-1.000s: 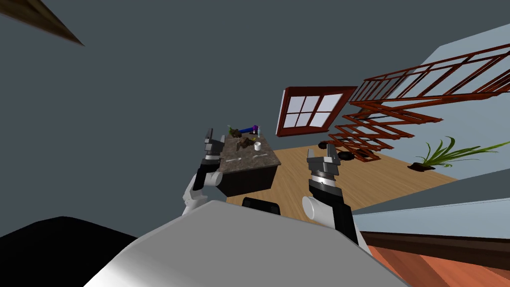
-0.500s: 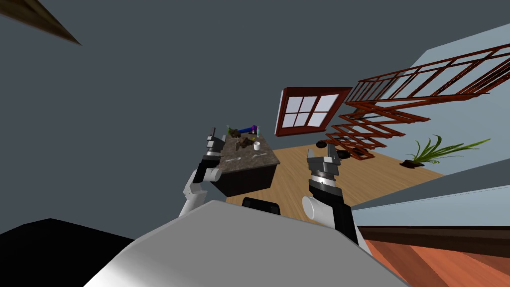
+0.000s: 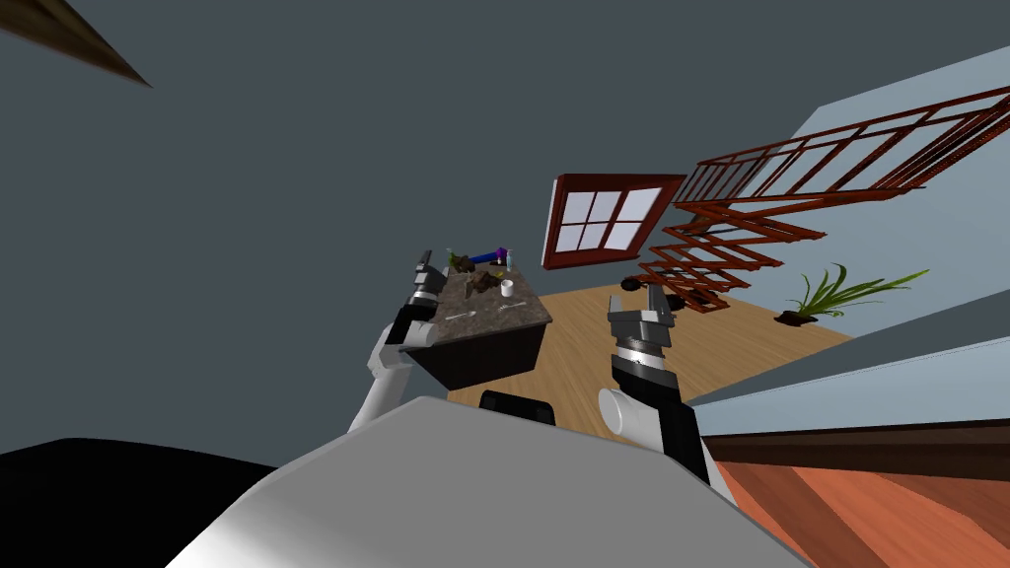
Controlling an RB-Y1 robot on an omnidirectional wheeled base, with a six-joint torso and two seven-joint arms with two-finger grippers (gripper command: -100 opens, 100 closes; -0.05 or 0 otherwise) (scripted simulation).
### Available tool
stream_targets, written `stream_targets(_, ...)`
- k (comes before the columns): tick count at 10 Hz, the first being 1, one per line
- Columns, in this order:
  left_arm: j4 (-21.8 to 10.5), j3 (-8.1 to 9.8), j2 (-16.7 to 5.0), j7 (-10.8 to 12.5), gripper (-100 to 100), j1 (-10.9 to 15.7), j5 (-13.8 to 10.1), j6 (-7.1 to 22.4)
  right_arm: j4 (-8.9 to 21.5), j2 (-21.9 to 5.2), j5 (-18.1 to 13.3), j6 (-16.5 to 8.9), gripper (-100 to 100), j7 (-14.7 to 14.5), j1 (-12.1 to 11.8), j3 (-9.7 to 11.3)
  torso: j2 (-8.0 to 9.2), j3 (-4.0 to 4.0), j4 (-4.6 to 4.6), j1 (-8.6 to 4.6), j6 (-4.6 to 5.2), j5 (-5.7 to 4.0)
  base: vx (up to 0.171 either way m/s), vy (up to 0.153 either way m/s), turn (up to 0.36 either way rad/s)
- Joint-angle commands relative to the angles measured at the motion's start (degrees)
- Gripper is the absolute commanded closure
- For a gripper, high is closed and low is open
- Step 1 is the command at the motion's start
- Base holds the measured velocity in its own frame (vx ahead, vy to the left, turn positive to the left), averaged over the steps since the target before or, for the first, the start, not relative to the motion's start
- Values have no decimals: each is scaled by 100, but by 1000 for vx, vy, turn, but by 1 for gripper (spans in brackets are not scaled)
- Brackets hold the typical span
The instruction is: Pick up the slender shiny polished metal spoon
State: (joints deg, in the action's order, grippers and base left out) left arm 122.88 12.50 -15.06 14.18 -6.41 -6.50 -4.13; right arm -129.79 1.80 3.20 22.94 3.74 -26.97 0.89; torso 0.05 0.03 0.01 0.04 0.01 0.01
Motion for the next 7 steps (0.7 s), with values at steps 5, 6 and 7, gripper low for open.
stream_targets(5, -433, 207, -275, 261, -100, 457, -205, 928, 0, 0, 0, 0, 0, 0, -1, 0, -3, -1, -1, -1, -3, 0, -15, 7, -42)
stream_targets(6, -433, 207, -275, 261, -100, 457, -205, 1093, 0, 0, 0, 0, 0, 0, 0, 0, -3, -1, -1, -2, -1, 0, -14, 8, -41)
stream_targets(7, -599, 275, -375, 361, -100, 658, -289, 1287, 0, 0, 0, 0, 0, 0, 0, 0, -2, -1, -1, 0, -2, 0, -16, 10, -66)
